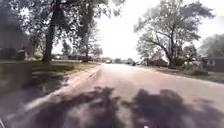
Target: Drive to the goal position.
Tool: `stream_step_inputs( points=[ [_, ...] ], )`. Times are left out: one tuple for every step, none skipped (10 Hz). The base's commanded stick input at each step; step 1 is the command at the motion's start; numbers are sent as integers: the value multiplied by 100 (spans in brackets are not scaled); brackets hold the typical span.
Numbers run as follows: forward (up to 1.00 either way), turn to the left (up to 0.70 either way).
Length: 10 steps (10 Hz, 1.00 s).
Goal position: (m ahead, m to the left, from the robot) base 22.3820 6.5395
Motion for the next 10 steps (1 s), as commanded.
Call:
stream_step_inputs(
  points=[
    [100,0],
    [100,0],
    [100,0],
    [100,0],
    [100,0],
    [100,0],
    [100,0],
    [100,0],
    [100,0],
    [100,0]
  ],
)
